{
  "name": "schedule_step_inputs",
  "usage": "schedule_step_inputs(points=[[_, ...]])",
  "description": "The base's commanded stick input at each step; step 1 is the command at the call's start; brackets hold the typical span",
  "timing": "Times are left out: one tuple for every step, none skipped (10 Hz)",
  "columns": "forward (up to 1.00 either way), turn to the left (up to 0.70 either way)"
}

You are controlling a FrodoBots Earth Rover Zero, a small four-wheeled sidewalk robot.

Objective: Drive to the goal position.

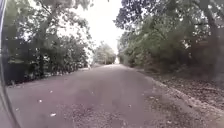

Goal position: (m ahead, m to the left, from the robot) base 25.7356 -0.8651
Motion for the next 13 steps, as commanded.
schedule_step_inputs(points=[[0.70,0.00],[0.70,0.00],[0.70,0.00],[0.70,0.00],[0.70,0.00],[0.70,0.00],[0.70,0.00],[0.70,0.00],[0.70,0.00],[0.70,0.00],[0.70,0.00],[0.70,0.00],[0.70,0.00]])
